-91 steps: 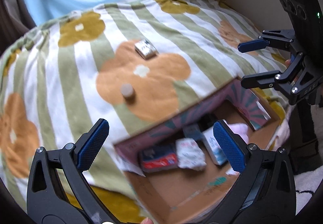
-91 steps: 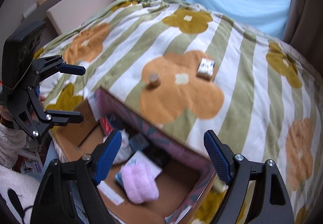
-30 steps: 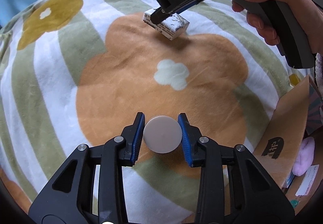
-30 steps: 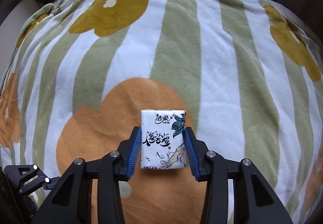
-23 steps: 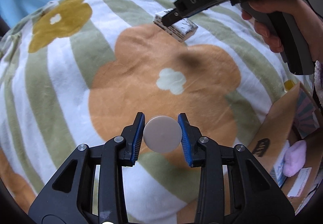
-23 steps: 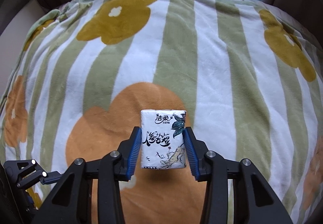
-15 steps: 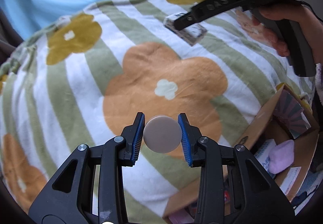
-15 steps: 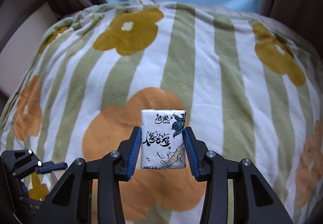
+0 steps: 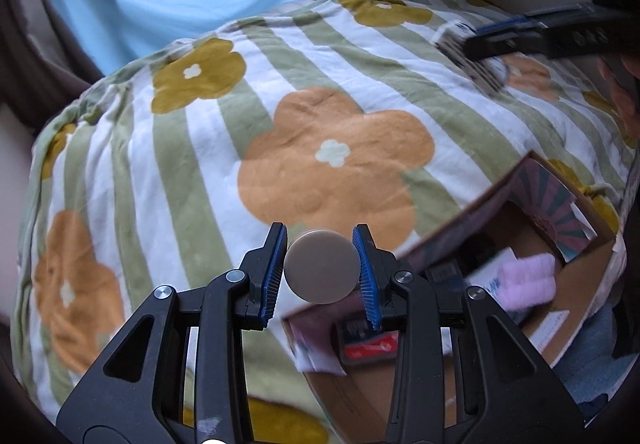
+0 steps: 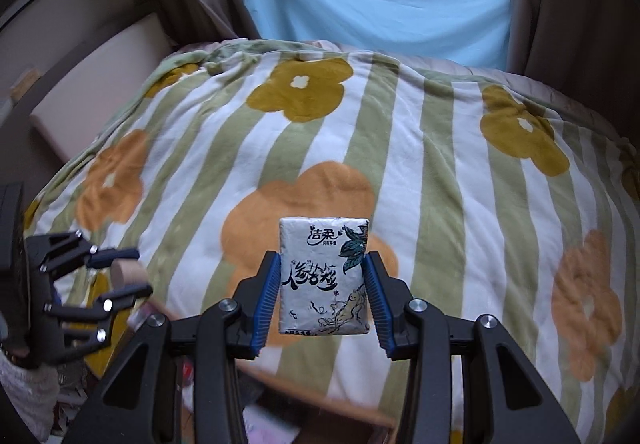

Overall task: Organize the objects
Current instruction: 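Carry the lid and tissue pack into the cardboard box and open both tools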

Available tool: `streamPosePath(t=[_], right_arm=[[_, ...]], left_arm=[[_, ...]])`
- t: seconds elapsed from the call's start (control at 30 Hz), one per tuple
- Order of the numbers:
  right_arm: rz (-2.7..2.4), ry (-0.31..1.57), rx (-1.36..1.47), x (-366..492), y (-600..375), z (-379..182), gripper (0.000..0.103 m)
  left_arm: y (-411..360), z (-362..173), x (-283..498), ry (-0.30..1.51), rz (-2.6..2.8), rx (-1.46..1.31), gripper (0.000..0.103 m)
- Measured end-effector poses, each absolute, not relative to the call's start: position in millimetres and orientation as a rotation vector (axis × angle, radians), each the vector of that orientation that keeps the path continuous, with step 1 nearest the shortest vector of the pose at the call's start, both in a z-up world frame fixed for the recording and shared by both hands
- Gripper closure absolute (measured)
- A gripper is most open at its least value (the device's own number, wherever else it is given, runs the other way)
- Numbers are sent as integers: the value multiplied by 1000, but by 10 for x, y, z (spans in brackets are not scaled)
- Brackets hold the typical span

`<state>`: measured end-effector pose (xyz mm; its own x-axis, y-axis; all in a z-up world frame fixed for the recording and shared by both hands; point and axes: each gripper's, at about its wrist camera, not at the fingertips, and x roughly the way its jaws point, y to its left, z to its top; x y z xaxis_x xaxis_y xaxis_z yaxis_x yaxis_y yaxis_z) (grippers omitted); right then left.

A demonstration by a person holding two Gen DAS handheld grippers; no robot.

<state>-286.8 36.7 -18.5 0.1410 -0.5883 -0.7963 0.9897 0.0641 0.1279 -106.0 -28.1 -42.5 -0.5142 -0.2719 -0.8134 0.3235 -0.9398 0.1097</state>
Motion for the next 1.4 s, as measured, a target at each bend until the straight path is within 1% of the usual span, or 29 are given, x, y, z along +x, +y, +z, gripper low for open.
streamPosePath(t=[0.2, 0.57, 0.83, 1.33, 1.4], right_arm=[[-1287, 674, 775, -2731, 914, -297, 64], [-1275, 793, 740, -2540, 1590, -663, 64], [-1269, 844, 739, -2490, 1737, -877, 64], [-1254, 856, 778, -2503, 1687, -929, 64], [-1261, 861, 789, -2502, 1660, -941, 61]], left_arm=[[25, -511, -797, 102, -2480, 1303, 72], [449, -820, -535, 137, -2514, 1340, 72], [490, -970, -495, 183, -2510, 1355, 72], [502, -972, -564, 216, -2518, 1350, 72], [493, -941, -593, 219, -2513, 1337, 70]])
